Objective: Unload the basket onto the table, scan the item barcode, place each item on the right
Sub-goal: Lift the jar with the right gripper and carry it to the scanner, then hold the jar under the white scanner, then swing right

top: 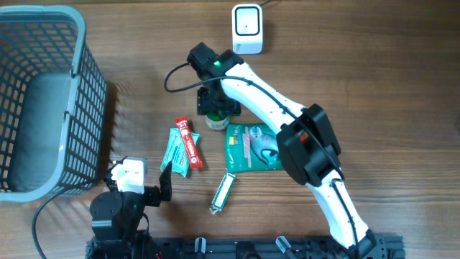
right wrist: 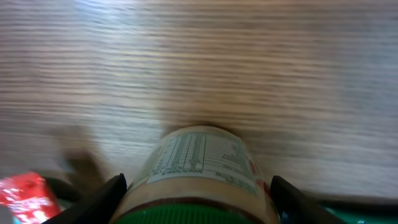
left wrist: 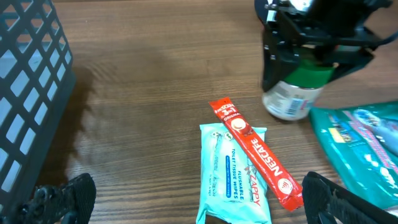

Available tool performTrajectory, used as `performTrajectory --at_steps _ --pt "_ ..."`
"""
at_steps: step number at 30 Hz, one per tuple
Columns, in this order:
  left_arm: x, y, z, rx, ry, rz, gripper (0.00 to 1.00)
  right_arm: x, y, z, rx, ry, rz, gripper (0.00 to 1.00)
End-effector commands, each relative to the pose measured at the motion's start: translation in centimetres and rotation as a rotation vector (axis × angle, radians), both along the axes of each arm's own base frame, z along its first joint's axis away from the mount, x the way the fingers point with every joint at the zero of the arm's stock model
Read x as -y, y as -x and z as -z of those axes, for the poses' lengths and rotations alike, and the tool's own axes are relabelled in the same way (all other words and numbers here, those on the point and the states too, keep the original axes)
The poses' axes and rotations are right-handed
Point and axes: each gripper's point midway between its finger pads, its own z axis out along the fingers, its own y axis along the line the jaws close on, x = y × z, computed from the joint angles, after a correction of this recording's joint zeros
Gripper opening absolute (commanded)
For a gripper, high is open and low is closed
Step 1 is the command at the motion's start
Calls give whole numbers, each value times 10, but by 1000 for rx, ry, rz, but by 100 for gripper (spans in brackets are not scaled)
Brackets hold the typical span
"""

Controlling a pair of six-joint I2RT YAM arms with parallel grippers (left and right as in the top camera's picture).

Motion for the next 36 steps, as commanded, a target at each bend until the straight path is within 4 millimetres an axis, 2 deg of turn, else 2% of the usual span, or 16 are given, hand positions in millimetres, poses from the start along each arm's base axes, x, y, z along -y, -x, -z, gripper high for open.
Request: performTrajectory --at_steps 1,5,7,10,12,15,22,29,31,32,34,36 --pt "-2 -1 3 -4 5 -15 100 15 -6 -49 33 -39 -49 35" --pt "-2 -1 3 -4 5 -16 100 52 5 -100 56 4 -46 35" --pt "-2 -1 3 -4 5 -16 100 69 12 -124 69 16 -56 40" --pt "-2 -1 3 -4 5 -16 100 85 33 -146 19 -8 -130 47" --pt "-2 -1 3 -4 5 -16 100 96 43 -146 -40 -1 -146 46" --pt "-2 -1 3 -4 5 -16 100 87 56 -141 -138 -139 -196 50" --pt "-2 -1 3 -4 5 -16 100 95 69 -123 -246 -181 -185 50" --pt "-2 -1 3 -4 5 -16 100 98 71 -120 -249 -169 -205 43" --pt "-2 -1 3 -4 5 -16 100 101 57 -115 -185 -129 -207 38" --pt "-2 -1 3 -4 5 -16 100 108 32 -110 -81 -61 -164 39" --pt "-2 -1 3 -4 5 -16 100 113 -4 -109 77 10 -134 40" --pt "-2 -1 3 -4 5 -15 100 110 -41 -114 239 29 -119 40"
